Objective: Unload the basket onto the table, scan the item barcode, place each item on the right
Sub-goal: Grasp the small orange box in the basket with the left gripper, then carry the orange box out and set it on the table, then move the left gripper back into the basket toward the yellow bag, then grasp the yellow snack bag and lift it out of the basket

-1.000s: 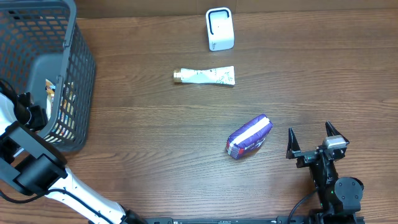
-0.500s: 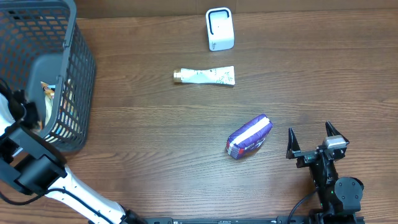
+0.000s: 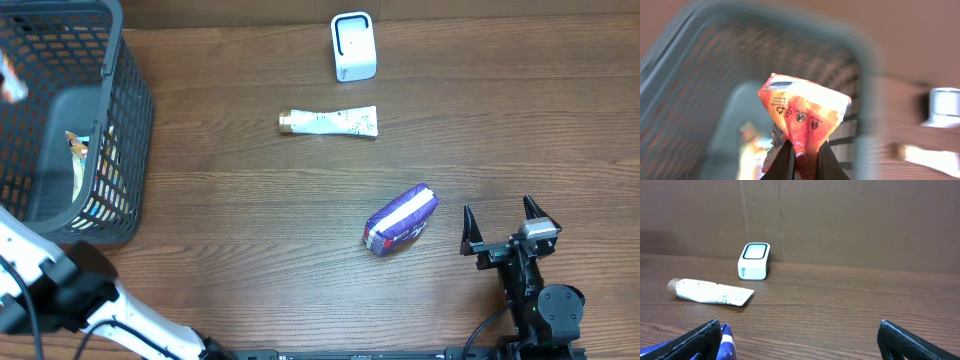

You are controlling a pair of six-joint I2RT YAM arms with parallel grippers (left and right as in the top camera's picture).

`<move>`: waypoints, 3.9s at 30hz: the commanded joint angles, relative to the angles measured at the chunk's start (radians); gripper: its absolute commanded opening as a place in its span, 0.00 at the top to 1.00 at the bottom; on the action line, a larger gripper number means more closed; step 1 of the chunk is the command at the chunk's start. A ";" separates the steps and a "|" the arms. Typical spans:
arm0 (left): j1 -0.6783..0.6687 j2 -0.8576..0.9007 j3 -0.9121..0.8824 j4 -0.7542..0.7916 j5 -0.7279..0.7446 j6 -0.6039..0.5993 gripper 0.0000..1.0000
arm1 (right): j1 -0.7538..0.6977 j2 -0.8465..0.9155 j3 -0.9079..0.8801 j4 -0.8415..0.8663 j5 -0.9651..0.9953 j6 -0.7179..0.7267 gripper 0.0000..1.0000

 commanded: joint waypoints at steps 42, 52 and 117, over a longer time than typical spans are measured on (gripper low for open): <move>-1.254 -0.072 -0.912 0.281 -0.651 -0.140 0.79 | 0.006 -0.010 -0.010 0.005 -0.004 -0.004 0.00; -0.959 -0.212 -0.254 0.005 -0.721 -0.229 0.00 | 0.006 -0.010 -0.010 0.005 -0.004 -0.004 0.00; -0.141 0.375 -0.231 -0.122 -0.517 -0.090 0.96 | 0.006 -0.010 -0.010 0.005 -0.004 -0.004 0.00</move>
